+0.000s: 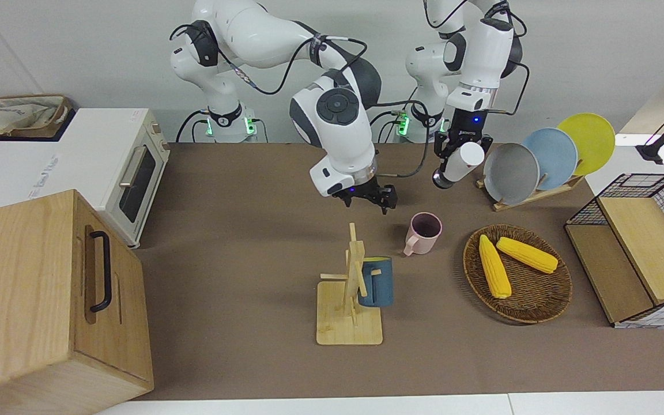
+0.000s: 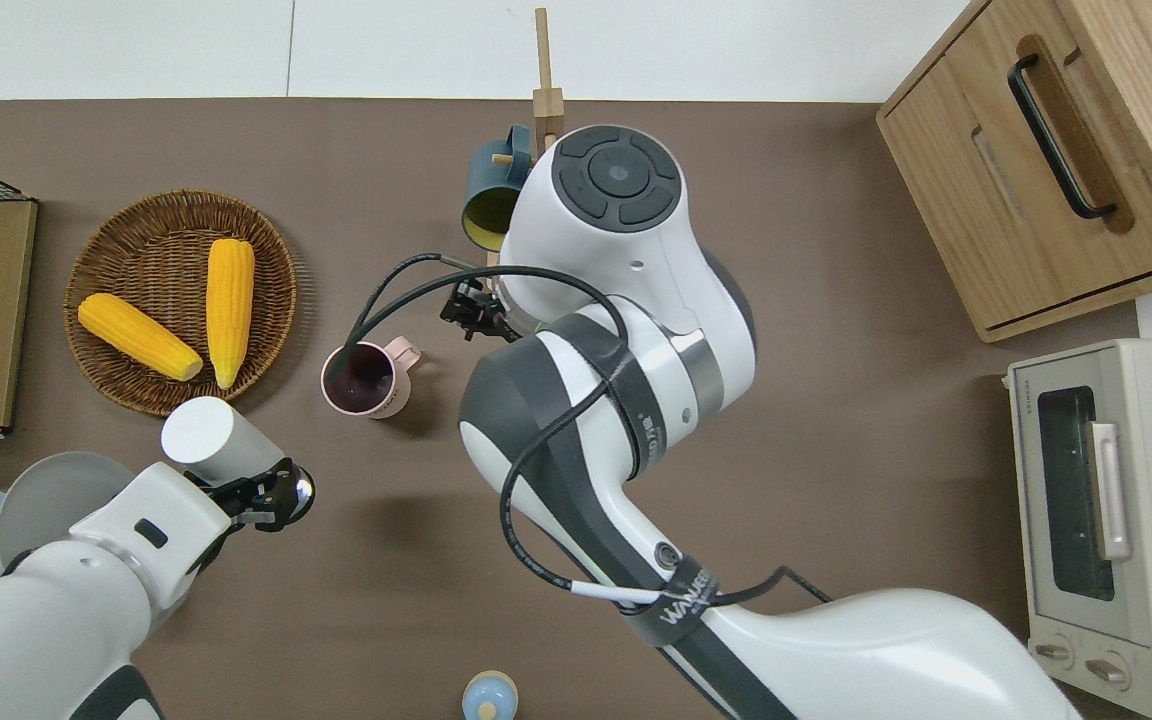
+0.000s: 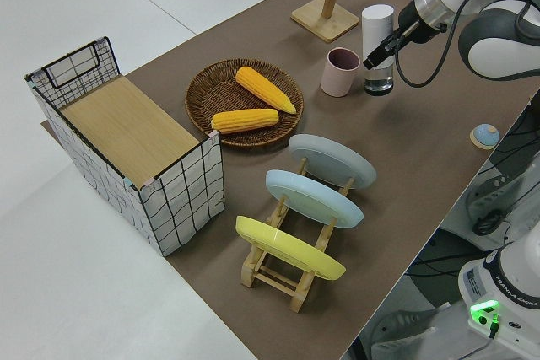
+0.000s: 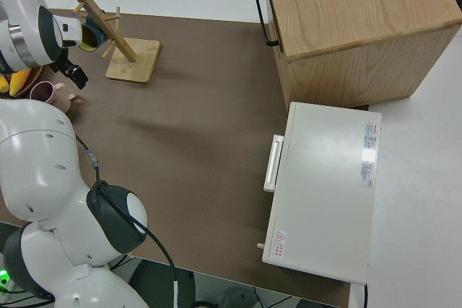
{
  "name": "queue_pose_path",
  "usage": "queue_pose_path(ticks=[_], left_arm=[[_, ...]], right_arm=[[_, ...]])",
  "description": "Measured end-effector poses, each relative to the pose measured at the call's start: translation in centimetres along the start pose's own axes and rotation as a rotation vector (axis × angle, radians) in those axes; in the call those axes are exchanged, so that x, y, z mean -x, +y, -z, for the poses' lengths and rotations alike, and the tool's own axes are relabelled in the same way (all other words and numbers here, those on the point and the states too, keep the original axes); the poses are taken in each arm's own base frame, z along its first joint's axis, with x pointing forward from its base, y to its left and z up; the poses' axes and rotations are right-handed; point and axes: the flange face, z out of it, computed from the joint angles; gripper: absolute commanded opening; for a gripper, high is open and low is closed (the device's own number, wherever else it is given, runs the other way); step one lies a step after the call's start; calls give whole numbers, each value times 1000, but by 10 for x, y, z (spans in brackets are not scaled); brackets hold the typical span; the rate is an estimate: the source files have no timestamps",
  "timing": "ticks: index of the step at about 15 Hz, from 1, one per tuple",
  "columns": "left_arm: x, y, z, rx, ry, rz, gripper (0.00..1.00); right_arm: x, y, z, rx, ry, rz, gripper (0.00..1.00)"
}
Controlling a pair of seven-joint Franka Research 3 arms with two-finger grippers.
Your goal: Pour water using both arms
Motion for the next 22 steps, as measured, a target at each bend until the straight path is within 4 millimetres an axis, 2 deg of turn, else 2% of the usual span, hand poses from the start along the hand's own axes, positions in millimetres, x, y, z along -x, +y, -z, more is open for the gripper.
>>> queue_pose_path(ticks=[4, 6, 10, 13, 15, 22], left_arm=[[3, 10, -12, 0, -17, -23, 0], [5, 15, -20, 1, -26, -35, 0], [8, 25, -38, 6, -52, -56, 0], [10, 24, -49, 11, -76, -53, 0], [11, 23, -54, 14, -88, -52, 0], [13, 21, -68, 19, -120, -51, 0]], right_arm=[[-18, 43, 31, 97, 23, 227, 985], [-32, 74, 43, 129, 23, 323, 985], [-68, 160, 73, 145, 9, 422, 987], [-78, 219, 94, 158, 4, 411, 987], [-76, 242, 103, 176, 8, 392, 987], [-66, 295, 143, 175, 66, 316, 985]])
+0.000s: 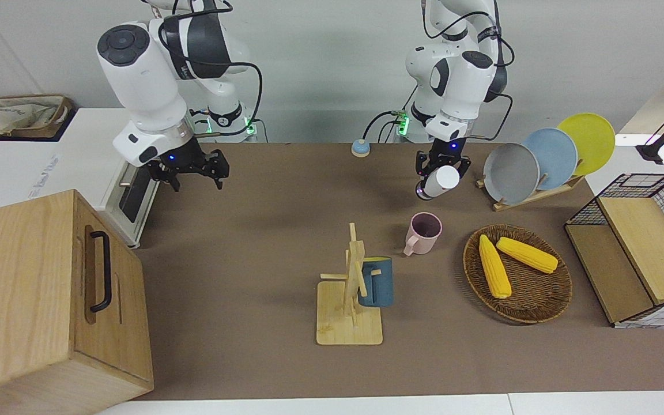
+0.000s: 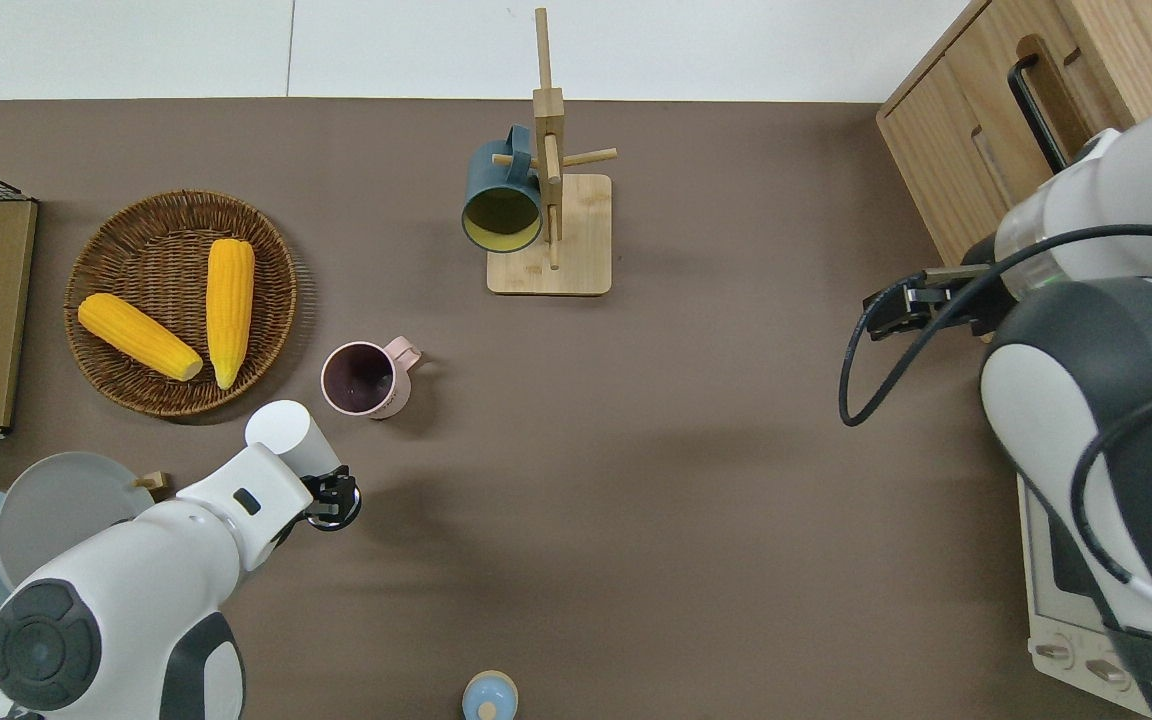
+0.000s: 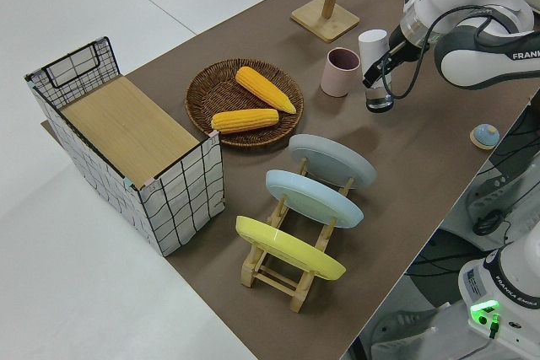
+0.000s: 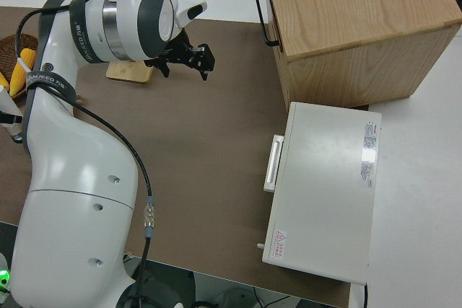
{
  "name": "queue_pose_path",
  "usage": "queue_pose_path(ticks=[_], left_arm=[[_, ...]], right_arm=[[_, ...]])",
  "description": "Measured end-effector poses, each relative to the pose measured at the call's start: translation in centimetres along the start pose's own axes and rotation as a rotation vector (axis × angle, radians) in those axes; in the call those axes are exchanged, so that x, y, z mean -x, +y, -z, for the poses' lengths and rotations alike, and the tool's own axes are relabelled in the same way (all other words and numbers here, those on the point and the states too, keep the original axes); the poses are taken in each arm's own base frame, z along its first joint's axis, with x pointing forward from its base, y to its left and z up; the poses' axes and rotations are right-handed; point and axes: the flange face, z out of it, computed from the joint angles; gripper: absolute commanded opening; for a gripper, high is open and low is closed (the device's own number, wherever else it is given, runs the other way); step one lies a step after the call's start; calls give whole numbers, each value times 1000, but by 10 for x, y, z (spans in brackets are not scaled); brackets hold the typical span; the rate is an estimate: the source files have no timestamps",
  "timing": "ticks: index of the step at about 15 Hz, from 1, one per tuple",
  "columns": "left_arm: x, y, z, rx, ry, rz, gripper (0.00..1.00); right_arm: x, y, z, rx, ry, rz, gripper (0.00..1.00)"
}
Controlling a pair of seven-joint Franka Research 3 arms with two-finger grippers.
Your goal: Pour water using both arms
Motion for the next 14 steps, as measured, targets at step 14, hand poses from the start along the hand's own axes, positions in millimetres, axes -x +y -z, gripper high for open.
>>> queue_pose_path(ticks=[14], left_arm=[[-30, 1, -14, -48, -153, -64, 0]], right_arm=[[27, 27, 56, 2, 56, -46, 985]])
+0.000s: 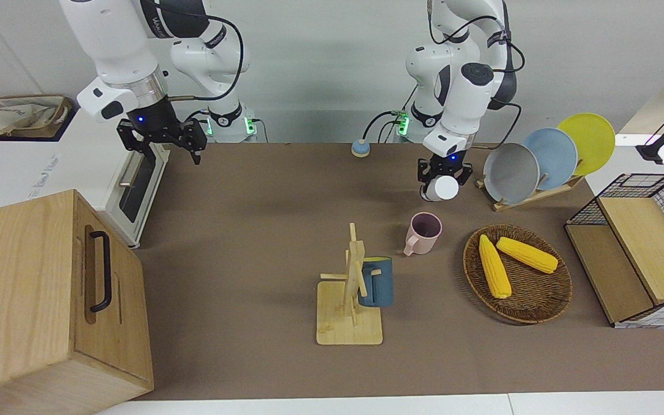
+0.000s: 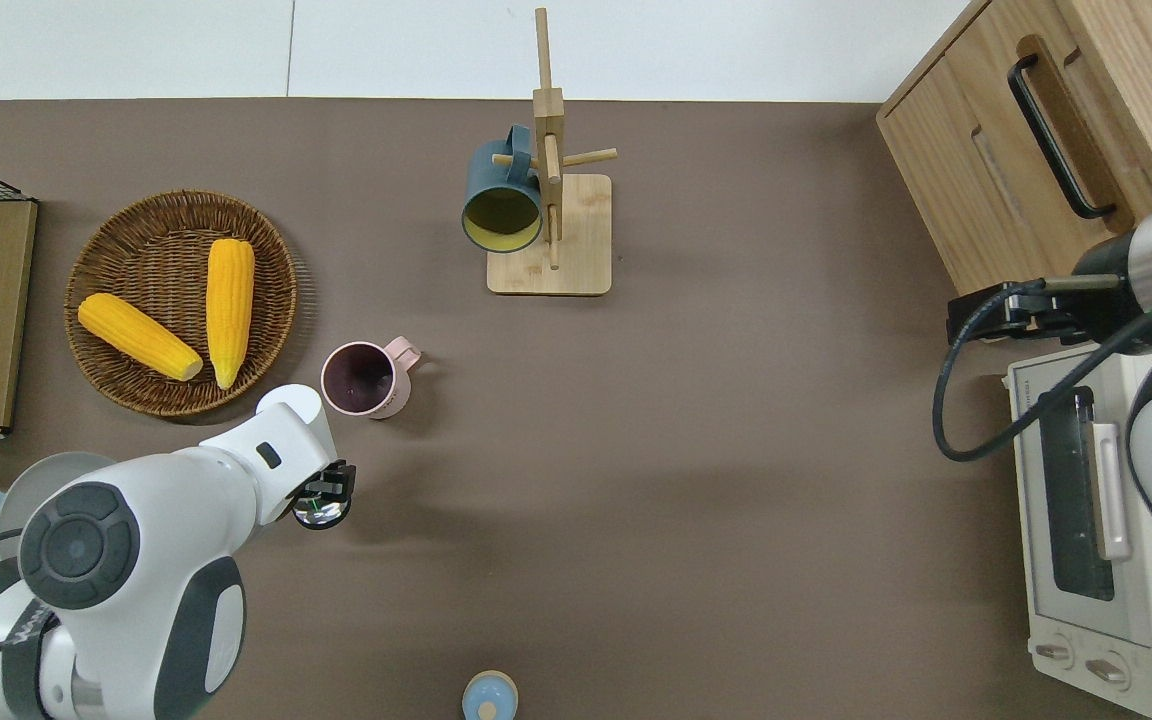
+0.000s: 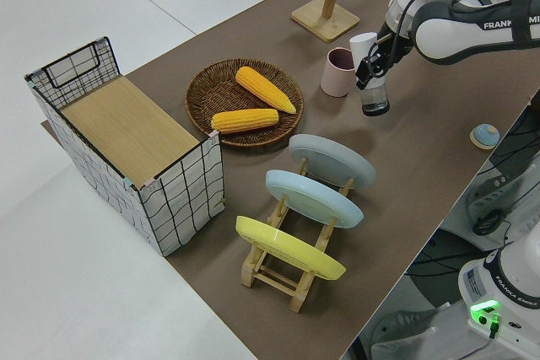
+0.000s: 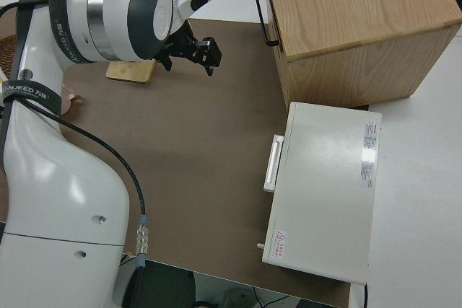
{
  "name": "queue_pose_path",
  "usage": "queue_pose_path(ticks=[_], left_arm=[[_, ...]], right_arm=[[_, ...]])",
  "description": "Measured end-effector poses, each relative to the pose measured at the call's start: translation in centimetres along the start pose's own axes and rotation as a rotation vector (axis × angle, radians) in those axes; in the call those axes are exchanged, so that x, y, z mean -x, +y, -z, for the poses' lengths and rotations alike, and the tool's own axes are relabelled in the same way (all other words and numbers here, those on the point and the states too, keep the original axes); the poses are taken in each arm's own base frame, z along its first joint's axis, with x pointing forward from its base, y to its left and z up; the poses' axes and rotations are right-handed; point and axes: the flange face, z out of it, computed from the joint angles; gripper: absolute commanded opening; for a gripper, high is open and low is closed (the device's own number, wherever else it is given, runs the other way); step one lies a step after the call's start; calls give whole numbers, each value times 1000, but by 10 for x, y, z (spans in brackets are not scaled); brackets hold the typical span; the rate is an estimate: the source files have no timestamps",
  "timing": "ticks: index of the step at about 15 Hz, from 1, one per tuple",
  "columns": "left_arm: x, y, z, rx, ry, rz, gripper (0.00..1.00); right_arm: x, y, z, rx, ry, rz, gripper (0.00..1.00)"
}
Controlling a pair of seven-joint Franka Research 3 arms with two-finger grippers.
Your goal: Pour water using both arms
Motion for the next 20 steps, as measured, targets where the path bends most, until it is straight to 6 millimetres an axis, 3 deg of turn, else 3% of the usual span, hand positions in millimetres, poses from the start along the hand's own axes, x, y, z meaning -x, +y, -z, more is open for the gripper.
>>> queue_pose_path(ticks=[4, 10, 20], left_arm=[[-14, 2, -6, -12, -48, -11, 0], [-40, 3, -5, -21, -173, -45, 0], [-46, 7, -9, -19, -277, -65, 0]], right_arm=[[0, -4, 13, -4, 28, 8, 985], [0, -6, 14, -4, 29, 11, 987], [1, -12, 14, -5, 30, 22, 987]])
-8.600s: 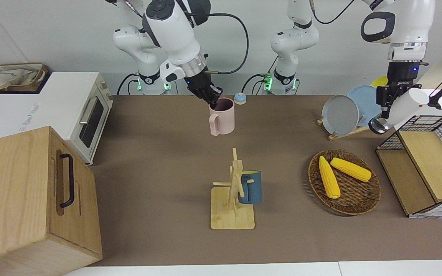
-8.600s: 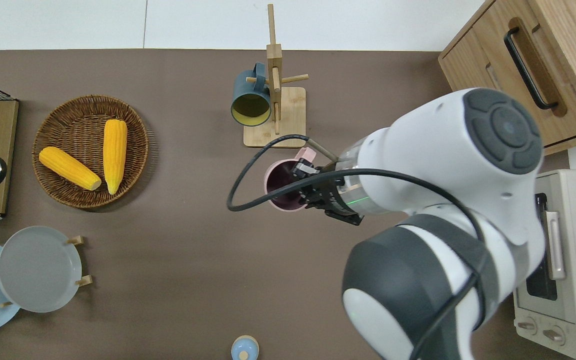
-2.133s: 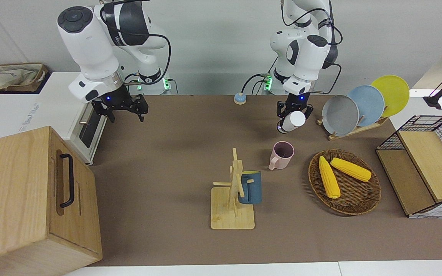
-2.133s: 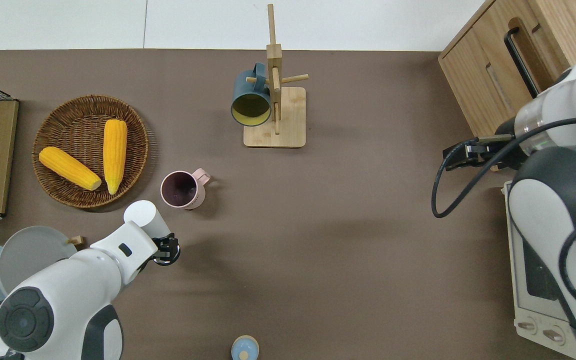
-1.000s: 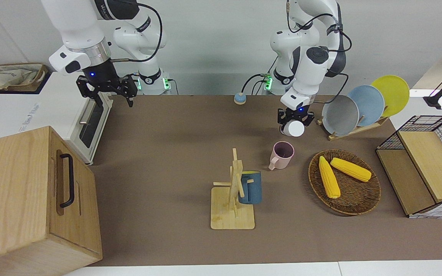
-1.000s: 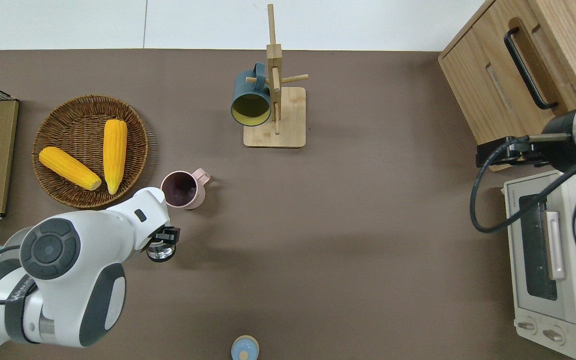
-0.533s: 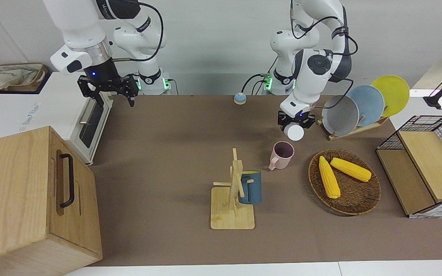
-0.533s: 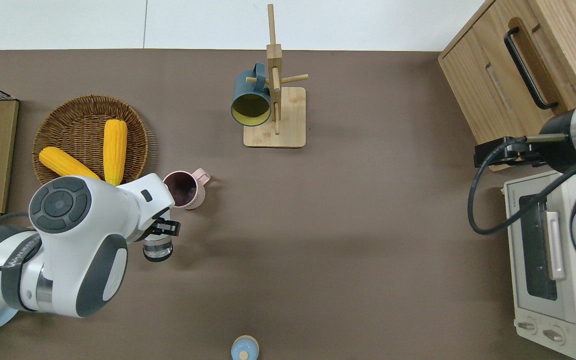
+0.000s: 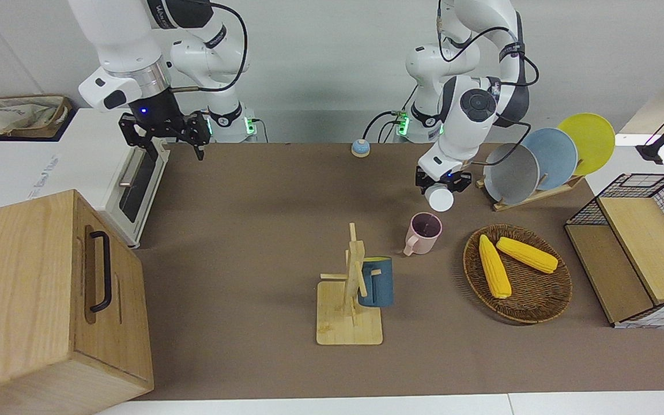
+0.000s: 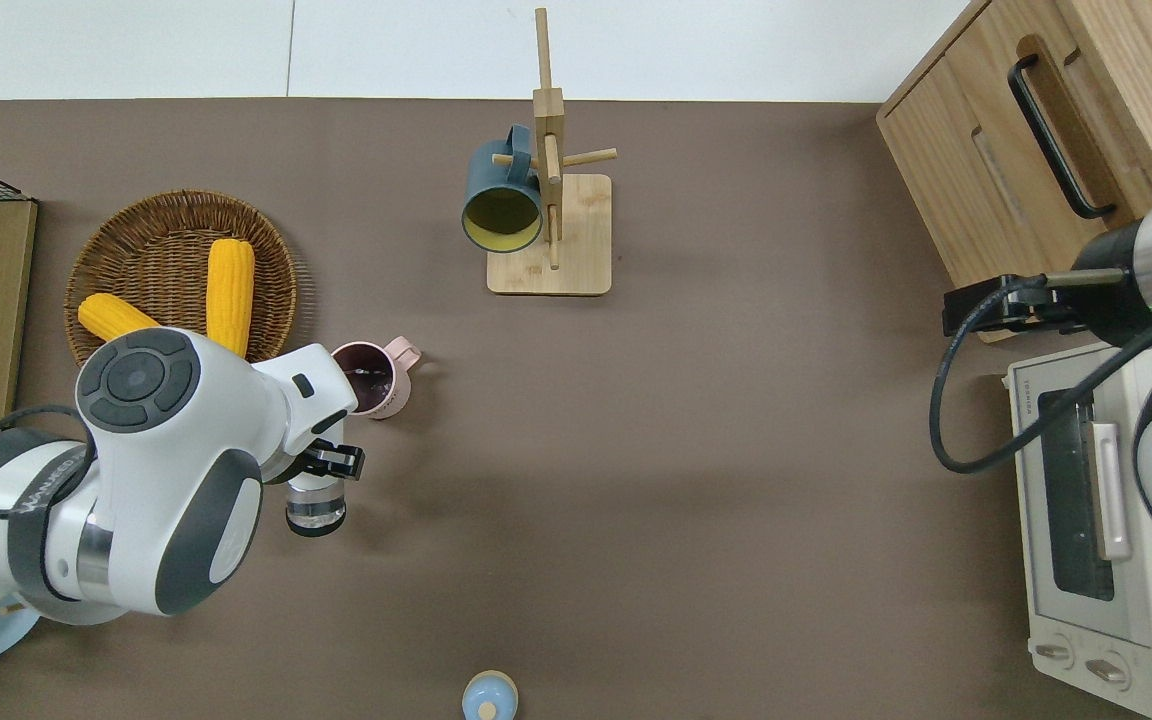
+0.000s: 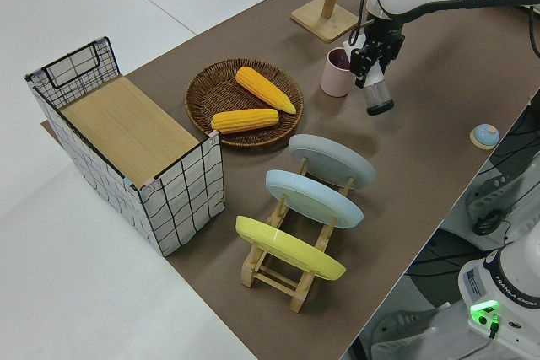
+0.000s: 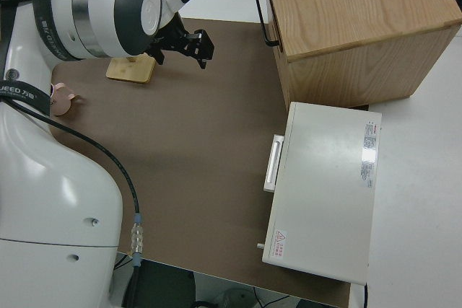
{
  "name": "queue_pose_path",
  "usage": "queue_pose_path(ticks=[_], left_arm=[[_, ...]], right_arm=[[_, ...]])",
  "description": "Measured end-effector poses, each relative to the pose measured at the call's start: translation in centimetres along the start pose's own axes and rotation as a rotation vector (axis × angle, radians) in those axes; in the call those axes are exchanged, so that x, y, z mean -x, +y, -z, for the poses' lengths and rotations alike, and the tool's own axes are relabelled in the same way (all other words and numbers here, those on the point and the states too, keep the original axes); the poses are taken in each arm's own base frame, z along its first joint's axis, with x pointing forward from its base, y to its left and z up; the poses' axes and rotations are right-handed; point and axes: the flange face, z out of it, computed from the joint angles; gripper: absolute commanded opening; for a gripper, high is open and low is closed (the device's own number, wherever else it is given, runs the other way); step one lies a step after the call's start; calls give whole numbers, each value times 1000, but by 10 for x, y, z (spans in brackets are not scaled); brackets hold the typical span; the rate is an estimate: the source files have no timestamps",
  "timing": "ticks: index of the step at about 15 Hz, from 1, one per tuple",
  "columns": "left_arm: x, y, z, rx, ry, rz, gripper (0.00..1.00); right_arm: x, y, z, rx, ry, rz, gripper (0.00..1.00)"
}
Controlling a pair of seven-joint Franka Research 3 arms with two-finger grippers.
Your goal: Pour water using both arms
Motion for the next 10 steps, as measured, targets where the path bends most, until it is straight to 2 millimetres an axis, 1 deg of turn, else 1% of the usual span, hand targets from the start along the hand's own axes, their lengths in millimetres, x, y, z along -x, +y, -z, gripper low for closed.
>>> queue_pose_path(ticks=[4, 10], left_arm=[[2, 5, -2, -10, -25, -14, 0], [2, 5, -2, -10, -28, -13, 0]], right_arm=[[0, 0, 0, 0, 0, 0, 987], [0, 0, 0, 0, 0, 0, 985]])
